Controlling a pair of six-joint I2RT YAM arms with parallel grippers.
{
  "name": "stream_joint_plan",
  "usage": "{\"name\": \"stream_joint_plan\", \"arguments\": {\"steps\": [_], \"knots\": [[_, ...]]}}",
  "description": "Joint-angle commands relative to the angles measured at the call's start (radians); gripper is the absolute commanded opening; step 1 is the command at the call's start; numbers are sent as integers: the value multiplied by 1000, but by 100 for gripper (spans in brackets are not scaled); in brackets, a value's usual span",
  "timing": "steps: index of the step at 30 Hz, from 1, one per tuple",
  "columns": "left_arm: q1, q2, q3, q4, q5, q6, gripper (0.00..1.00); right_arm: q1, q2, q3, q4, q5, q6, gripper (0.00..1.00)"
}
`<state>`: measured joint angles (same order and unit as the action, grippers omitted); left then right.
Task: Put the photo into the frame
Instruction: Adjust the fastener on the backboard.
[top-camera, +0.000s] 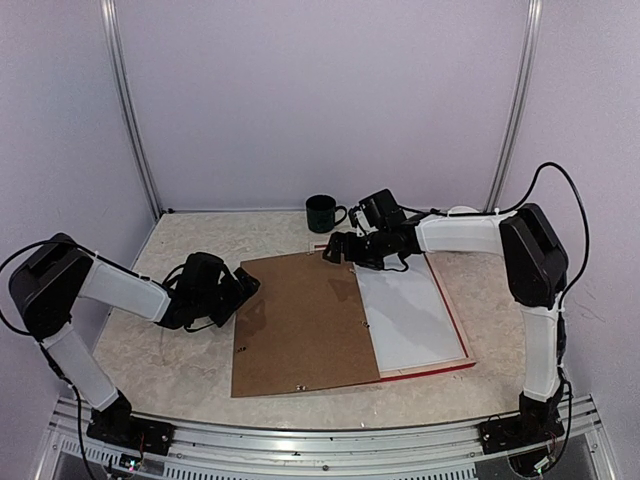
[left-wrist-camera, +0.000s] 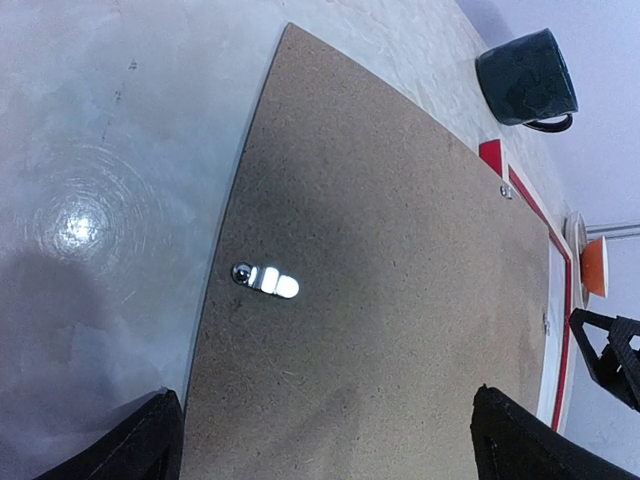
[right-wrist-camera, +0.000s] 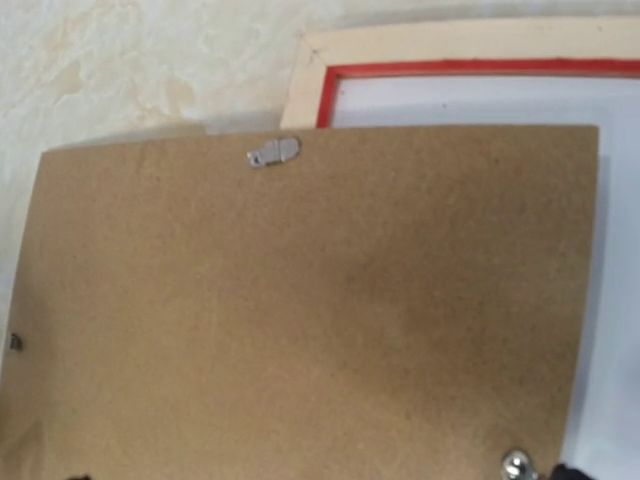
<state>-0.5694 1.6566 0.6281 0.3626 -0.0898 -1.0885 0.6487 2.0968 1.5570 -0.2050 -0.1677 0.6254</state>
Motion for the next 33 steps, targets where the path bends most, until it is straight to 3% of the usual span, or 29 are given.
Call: {"name": "stream_joint_plan", "arguments": {"steps": [1, 12, 33], "knots": [[-19, 52, -26, -99, 45, -22, 99, 9, 17, 27, -13, -2, -6, 99], [-20, 49, -27, -99, 42, -25, 99, 9, 61, 83, -45, -3, -16, 99], [-20, 49, -31, -96, 43, -28, 99, 8, 71, 20, -11, -23, -3, 99]]}}
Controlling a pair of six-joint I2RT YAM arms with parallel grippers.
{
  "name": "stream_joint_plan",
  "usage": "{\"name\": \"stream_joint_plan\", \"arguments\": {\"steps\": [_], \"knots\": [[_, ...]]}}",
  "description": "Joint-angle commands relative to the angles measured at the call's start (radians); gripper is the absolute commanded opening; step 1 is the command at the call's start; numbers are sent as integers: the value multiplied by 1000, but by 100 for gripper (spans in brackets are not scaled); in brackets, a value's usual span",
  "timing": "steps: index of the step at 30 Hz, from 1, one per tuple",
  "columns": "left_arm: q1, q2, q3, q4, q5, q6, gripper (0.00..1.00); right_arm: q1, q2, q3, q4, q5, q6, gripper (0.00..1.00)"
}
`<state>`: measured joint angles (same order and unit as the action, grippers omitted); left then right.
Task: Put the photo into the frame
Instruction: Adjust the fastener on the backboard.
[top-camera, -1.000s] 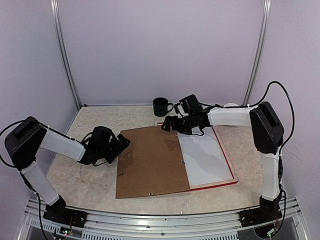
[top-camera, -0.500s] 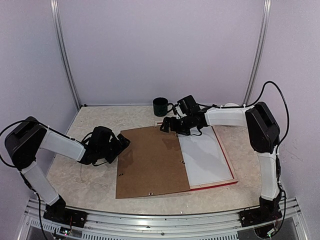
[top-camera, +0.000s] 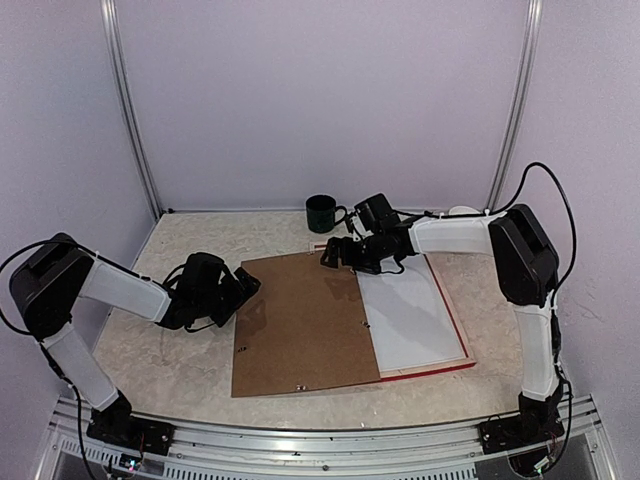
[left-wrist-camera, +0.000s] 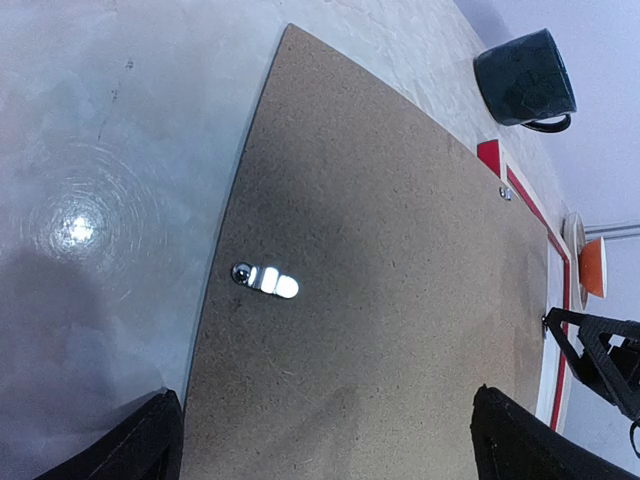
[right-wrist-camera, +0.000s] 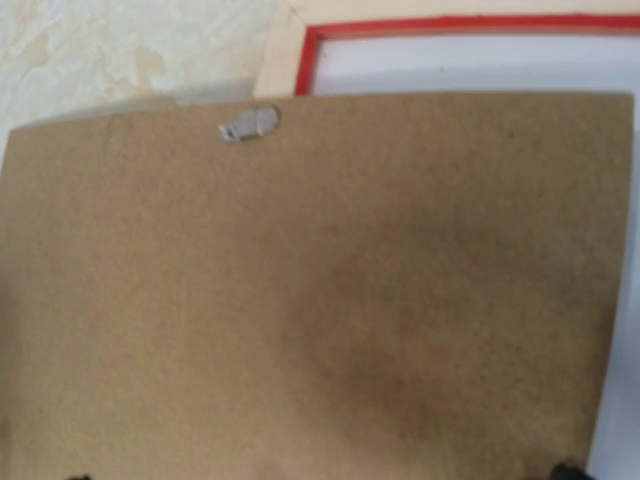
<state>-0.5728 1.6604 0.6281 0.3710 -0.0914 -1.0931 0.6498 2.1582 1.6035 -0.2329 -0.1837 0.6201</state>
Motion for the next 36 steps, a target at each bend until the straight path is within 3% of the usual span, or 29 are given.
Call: {"name": "stream_joint_plan", "arguments": {"steps": [1, 10, 17, 24, 36], "knots": [[-16, 46, -31, -105, 46, -23, 99, 6, 8, -34, 20, -9, 4, 99], [-16, 36, -29, -114, 41, -22, 99, 7, -38, -91, 54, -37, 20, 99], [-16, 28, -22, -125, 36, -21, 99, 8, -231, -248, 79, 4, 30, 99], [-15, 24, -15, -132, 41, -19, 99, 89, -381, -377, 60, -24, -34, 99], [-16, 27, -7, -123, 59, -17, 99, 165, -449, -585, 128, -16, -14, 99]]}}
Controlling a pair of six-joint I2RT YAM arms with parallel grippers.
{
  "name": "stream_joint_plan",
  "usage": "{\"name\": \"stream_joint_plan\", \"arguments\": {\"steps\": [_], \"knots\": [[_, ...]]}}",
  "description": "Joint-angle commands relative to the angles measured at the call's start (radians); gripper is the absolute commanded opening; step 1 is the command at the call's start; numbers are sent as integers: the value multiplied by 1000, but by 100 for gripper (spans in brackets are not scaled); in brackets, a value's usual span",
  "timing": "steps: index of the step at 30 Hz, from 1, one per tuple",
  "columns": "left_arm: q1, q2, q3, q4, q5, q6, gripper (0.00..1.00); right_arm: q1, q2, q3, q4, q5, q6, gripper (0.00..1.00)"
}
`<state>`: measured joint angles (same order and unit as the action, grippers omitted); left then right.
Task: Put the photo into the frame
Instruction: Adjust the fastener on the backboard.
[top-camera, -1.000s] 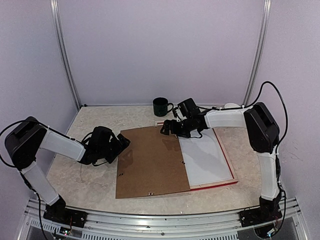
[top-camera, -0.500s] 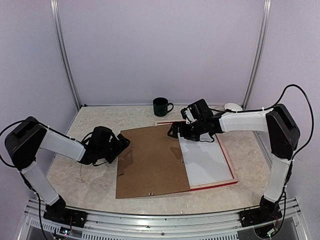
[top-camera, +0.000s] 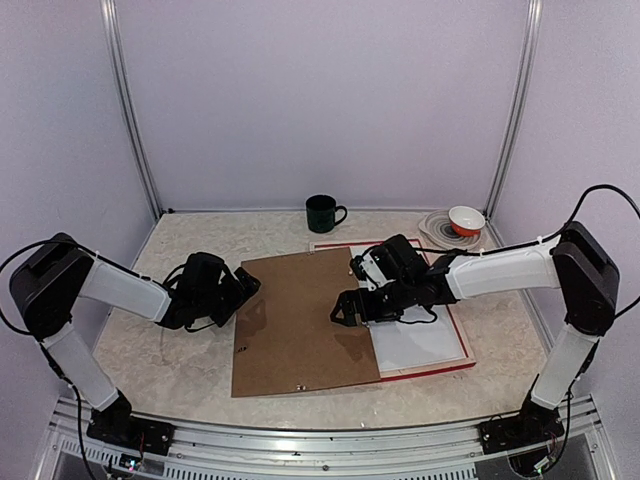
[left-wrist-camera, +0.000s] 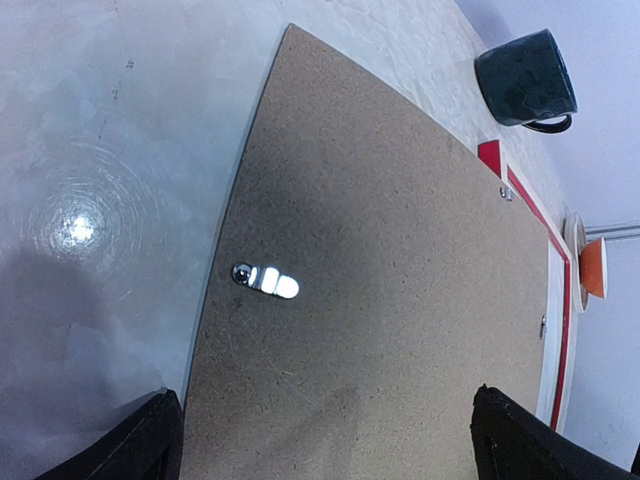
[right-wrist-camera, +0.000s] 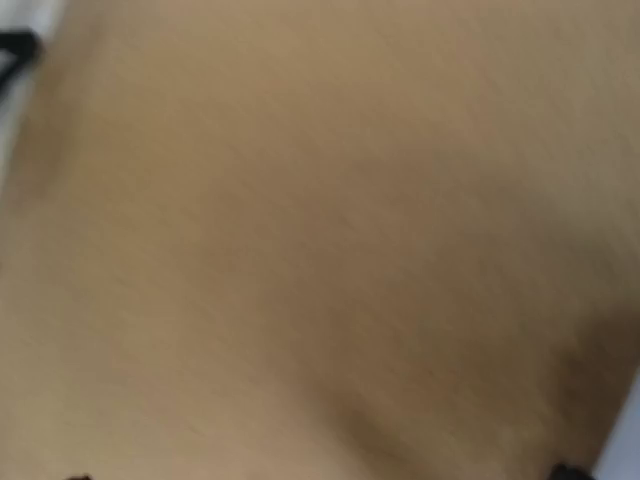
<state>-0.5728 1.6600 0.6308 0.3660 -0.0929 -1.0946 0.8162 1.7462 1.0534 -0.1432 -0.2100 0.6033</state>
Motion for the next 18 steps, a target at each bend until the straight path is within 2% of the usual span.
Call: {"name": "stream_joint_plan", "arguments": {"steps": [1, 18], "knots": [[-16, 26, -10, -118, 61, -15, 99, -2, -37, -43, 43, 9, 3, 99], [-15, 32, -6, -110, 65, -19, 99, 19, -73, -100, 55, -12, 42, 99]]}}
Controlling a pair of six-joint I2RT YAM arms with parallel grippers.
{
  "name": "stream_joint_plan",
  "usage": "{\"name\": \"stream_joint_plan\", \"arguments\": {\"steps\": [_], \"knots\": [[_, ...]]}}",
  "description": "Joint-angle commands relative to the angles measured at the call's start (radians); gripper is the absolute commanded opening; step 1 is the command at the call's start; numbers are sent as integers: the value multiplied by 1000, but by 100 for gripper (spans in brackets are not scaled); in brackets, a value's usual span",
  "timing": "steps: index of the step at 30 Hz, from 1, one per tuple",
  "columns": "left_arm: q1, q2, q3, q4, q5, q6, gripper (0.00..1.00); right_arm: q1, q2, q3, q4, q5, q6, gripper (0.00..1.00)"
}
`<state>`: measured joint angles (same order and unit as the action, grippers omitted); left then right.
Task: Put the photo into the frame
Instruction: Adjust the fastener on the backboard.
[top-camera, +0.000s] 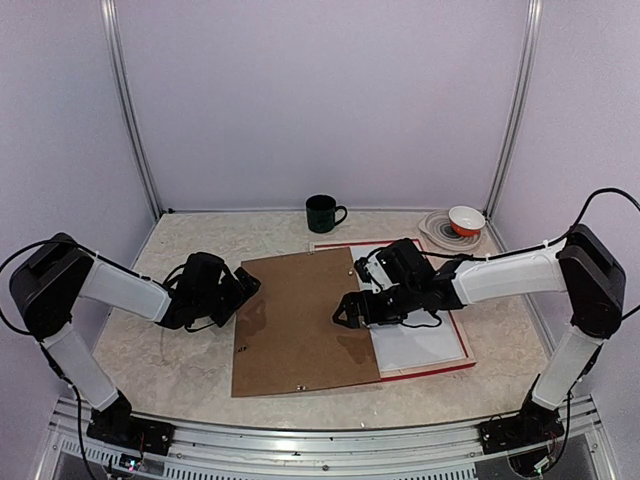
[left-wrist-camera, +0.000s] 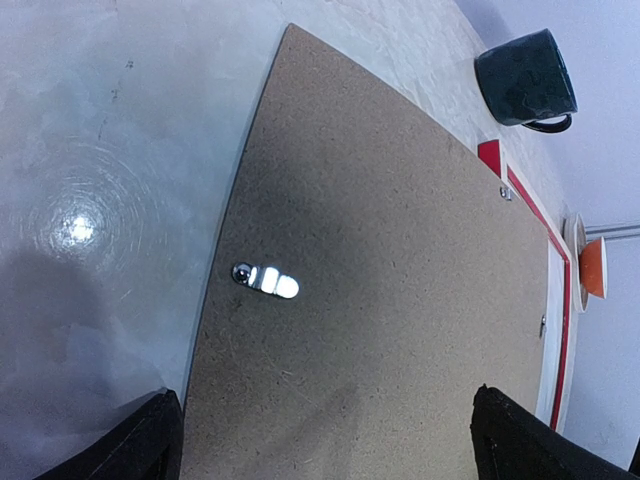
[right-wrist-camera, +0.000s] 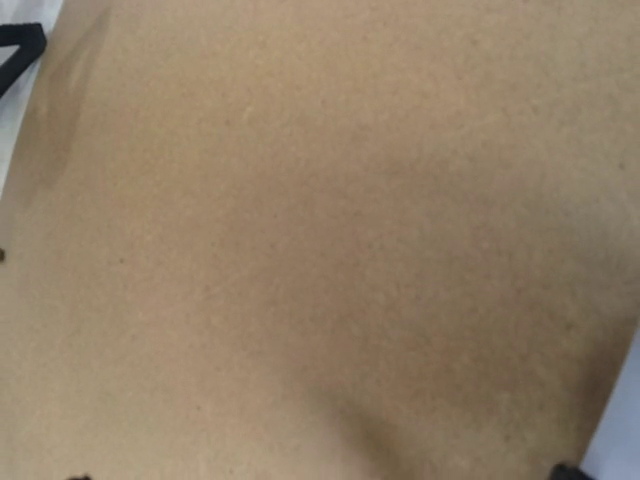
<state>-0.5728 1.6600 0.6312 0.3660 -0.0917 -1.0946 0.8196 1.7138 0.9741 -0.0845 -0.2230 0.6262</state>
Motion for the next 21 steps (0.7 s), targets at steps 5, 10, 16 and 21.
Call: {"name": "stream_joint_plan", "arguments": {"steps": [5, 10, 16, 21], "knots": [[-16, 34, -8, -110, 64, -21, 99, 25, -69, -41, 0, 7, 35, 99], [-16, 36, -7, -107, 67, -22, 99, 32, -79, -49, 5, 2, 42, 99], [-16, 39, -7, -108, 67, -22, 99, 40, -54, -37, 7, 2, 43, 99], [-16, 38, -2, -111, 66, -20, 99, 41, -51, -35, 4, 34, 44, 99]]}}
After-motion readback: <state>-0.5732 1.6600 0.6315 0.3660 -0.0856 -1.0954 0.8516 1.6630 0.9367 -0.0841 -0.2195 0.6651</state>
